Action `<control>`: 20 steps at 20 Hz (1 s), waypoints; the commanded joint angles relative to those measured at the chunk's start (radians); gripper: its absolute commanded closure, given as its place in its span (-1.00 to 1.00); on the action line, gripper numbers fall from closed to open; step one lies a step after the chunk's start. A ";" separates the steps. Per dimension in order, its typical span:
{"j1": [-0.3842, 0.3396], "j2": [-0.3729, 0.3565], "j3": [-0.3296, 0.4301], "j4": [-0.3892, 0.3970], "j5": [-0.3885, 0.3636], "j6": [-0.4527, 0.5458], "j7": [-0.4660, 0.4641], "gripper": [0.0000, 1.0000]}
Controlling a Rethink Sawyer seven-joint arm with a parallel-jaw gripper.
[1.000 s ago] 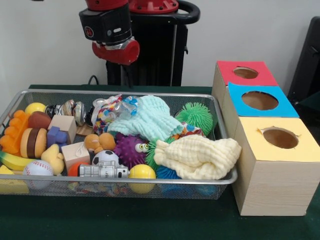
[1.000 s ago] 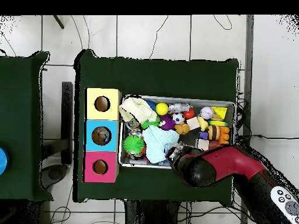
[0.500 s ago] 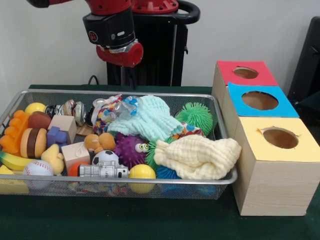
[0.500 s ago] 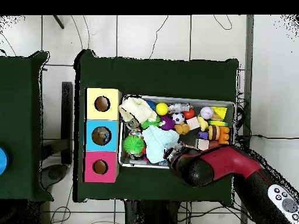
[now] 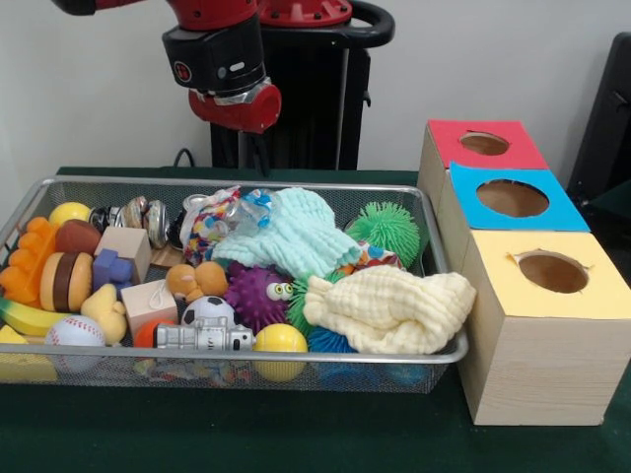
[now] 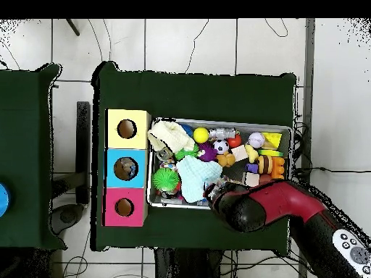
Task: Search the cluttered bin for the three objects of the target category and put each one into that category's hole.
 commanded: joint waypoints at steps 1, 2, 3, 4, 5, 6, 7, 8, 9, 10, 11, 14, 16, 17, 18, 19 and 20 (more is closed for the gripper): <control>-0.006 0.051 0.019 -0.085 -0.060 -0.059 -0.009 -1.00; -0.005 0.053 0.020 -0.087 -0.059 -0.060 -0.009 -1.00; -0.004 0.056 0.023 -0.094 -0.056 -0.056 -0.014 -1.00; -0.005 0.055 0.026 -0.095 -0.053 -0.053 -0.016 -1.00; -0.008 0.056 0.030 -0.099 -0.047 -0.045 -0.026 -1.00; -0.009 0.057 0.033 -0.099 -0.046 -0.042 -0.028 -1.00; -0.007 0.062 0.032 -0.103 -0.048 -0.042 -0.030 -1.00; -0.004 0.067 0.030 -0.106 -0.053 -0.046 -0.028 -1.00; 0.005 0.083 0.022 -0.120 -0.064 -0.054 -0.025 -1.00; 0.010 0.089 0.018 -0.124 -0.070 -0.057 -0.022 -1.00; 0.014 0.100 0.017 -0.134 -0.073 -0.059 -0.023 -1.00; 0.017 0.109 0.016 -0.141 -0.082 -0.057 -0.025 -1.00; 0.018 0.119 0.015 -0.153 -0.087 -0.052 -0.031 -1.00; 0.020 0.121 0.015 -0.154 -0.090 -0.051 -0.030 -1.00; 0.022 0.122 0.015 -0.154 -0.093 -0.052 -0.027 -1.00; 0.025 0.128 0.012 -0.163 -0.101 -0.053 -0.030 -1.00; 0.029 0.135 0.008 -0.173 -0.109 -0.053 -0.033 -1.00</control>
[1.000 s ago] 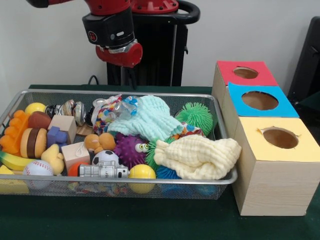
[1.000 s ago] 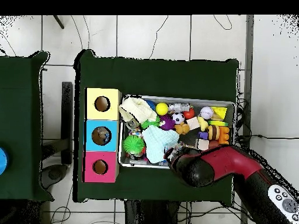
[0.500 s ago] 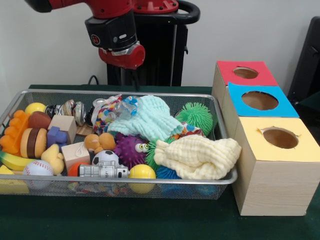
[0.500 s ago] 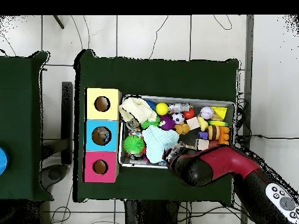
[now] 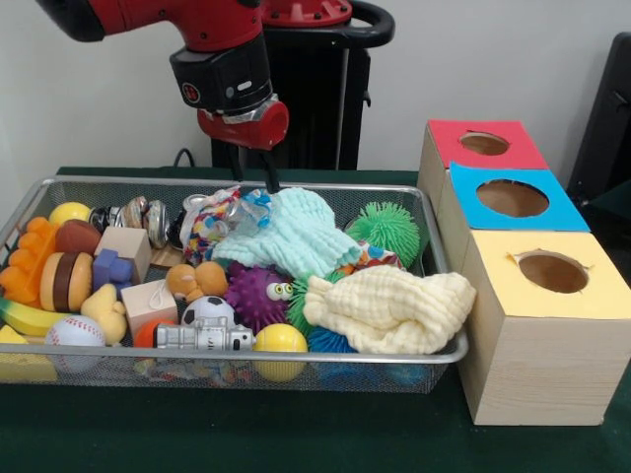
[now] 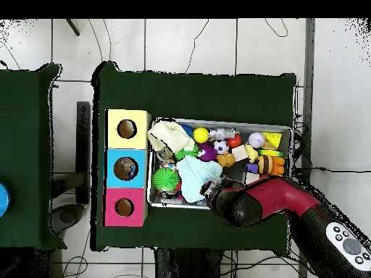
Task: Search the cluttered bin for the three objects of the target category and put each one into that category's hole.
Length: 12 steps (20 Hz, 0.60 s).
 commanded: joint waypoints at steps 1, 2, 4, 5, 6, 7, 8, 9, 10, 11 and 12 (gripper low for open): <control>0.027 0.057 0.005 -0.138 -0.082 -0.058 -0.029 -1.00; 0.029 0.059 0.005 -0.143 -0.085 -0.058 -0.028 -1.00; 0.029 0.056 0.008 -0.139 -0.089 -0.060 -0.025 -1.00; 0.027 0.055 0.011 -0.137 -0.089 -0.061 -0.026 -1.00; 0.027 0.056 0.012 -0.139 -0.090 -0.059 -0.027 -1.00; 0.029 0.050 0.011 -0.134 -0.095 -0.064 -0.019 -1.00; 0.030 0.046 0.010 -0.130 -0.098 -0.067 -0.014 -1.00; 0.032 0.046 0.007 -0.131 -0.104 -0.068 -0.013 -1.00; 0.032 0.043 0.008 -0.127 -0.106 -0.070 -0.011 -1.00; 0.031 0.040 0.007 -0.130 -0.109 -0.074 -0.009 -1.00; 0.028 0.043 0.010 -0.133 -0.106 -0.073 -0.015 -1.00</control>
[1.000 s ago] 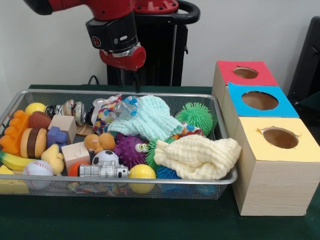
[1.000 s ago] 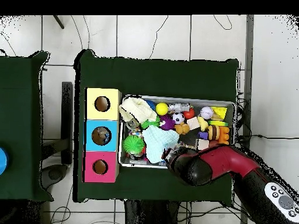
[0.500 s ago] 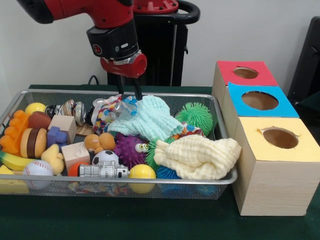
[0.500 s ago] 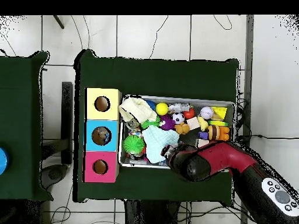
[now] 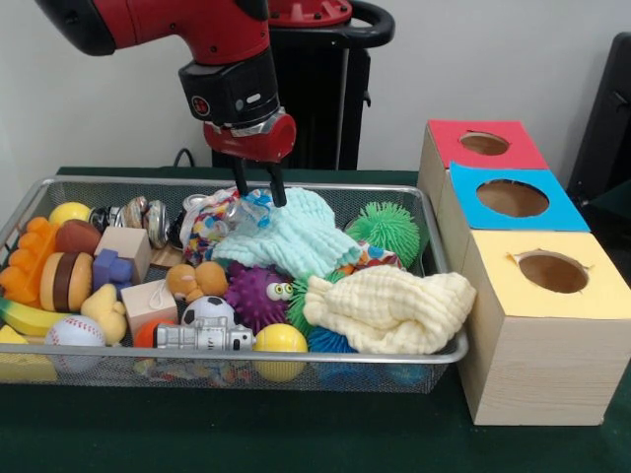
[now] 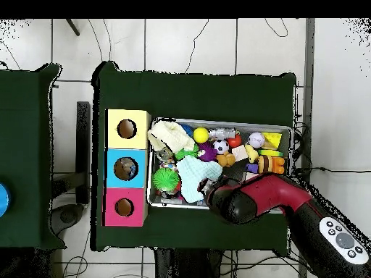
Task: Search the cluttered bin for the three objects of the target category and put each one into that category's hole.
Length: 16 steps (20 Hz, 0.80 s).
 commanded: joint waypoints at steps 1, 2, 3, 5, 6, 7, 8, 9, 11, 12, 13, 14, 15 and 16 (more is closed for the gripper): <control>0.010 0.011 0.009 -0.108 -0.056 -0.049 -0.012 -1.00; 0.009 0.019 0.008 -0.121 -0.055 -0.043 -0.023 -1.00; 0.011 0.019 0.004 -0.120 -0.061 -0.045 -0.022 -1.00; 0.012 0.027 -0.002 -0.132 -0.069 -0.044 -0.030 -1.00; 0.015 0.026 -0.007 -0.132 -0.075 -0.045 -0.028 -1.00; 0.019 0.034 -0.014 -0.151 -0.083 -0.037 -0.040 -1.00; 0.023 0.033 -0.020 -0.155 -0.094 -0.036 -0.039 -1.00; 0.032 0.035 -0.032 -0.171 -0.111 -0.030 -0.043 -1.00; 0.037 0.040 -0.040 -0.180 -0.127 -0.027 -0.044 -1.00; 0.038 0.042 -0.042 -0.185 -0.133 -0.027 -0.044 -1.00; 0.040 0.044 -0.044 -0.189 -0.139 -0.026 -0.045 -1.00; 0.042 0.046 -0.046 -0.193 -0.144 -0.025 -0.044 -1.00; 0.043 0.050 -0.049 -0.195 -0.151 -0.027 -0.044 -1.00; 0.044 0.053 -0.051 -0.197 -0.156 -0.028 -0.043 -1.00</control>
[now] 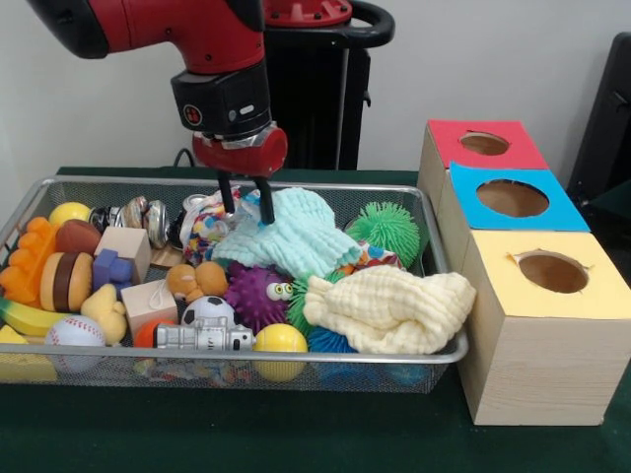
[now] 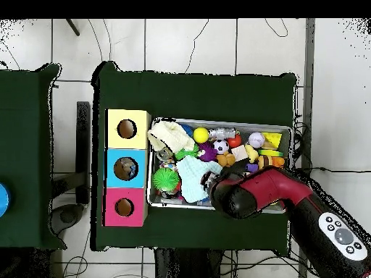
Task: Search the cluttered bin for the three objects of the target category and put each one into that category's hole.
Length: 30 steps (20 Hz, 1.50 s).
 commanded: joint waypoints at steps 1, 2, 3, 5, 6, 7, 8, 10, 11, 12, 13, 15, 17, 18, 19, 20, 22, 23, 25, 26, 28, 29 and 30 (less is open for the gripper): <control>0.028 0.049 -0.055 -0.143 -0.093 -0.022 -0.038 -1.00; 0.028 0.051 -0.055 -0.143 -0.095 -0.022 -0.036 -1.00; 0.031 0.050 -0.059 -0.143 -0.101 -0.021 -0.032 -1.00; 0.042 0.048 -0.074 -0.143 -0.122 -0.024 -0.014 -1.00; 0.044 0.048 -0.078 -0.144 -0.127 -0.024 -0.011 -1.00; 0.050 0.045 -0.086 -0.141 -0.137 -0.023 -0.003 -1.00; 0.051 0.045 -0.090 -0.141 -0.141 -0.024 -0.001 -1.00; 0.056 0.044 -0.100 -0.139 -0.150 -0.023 0.005 -1.00; 0.058 0.044 -0.103 -0.138 -0.151 -0.020 0.006 -1.00; 0.058 0.044 -0.105 -0.138 -0.151 -0.020 0.006 -1.00; 0.059 0.045 -0.107 -0.139 -0.151 -0.017 0.005 -1.00; 0.060 0.046 -0.109 -0.142 -0.151 -0.016 0.006 -1.00; 0.060 0.045 -0.112 -0.143 -0.149 -0.014 0.007 -1.00; 0.060 0.044 -0.112 -0.142 -0.148 -0.013 0.008 -1.00; 0.061 0.044 -0.113 -0.145 -0.146 -0.007 0.004 -1.00; 0.063 0.041 -0.115 -0.145 -0.146 -0.005 0.004 -1.00; 0.063 0.030 -0.115 -0.142 -0.141 0.002 0.002 -1.00; 0.063 0.025 -0.115 -0.140 -0.139 0.005 0.000 -1.00; 0.063 0.019 -0.116 -0.138 -0.136 0.006 0.000 -1.00; 0.064 0.016 -0.115 -0.138 -0.133 0.008 -0.001 -1.00; 0.064 0.011 -0.114 -0.137 -0.127 0.012 0.000 -1.00; 0.067 0.006 -0.115 -0.136 -0.125 0.015 0.002 -1.00; 0.069 0.004 -0.116 -0.134 -0.123 0.015 0.005 -1.00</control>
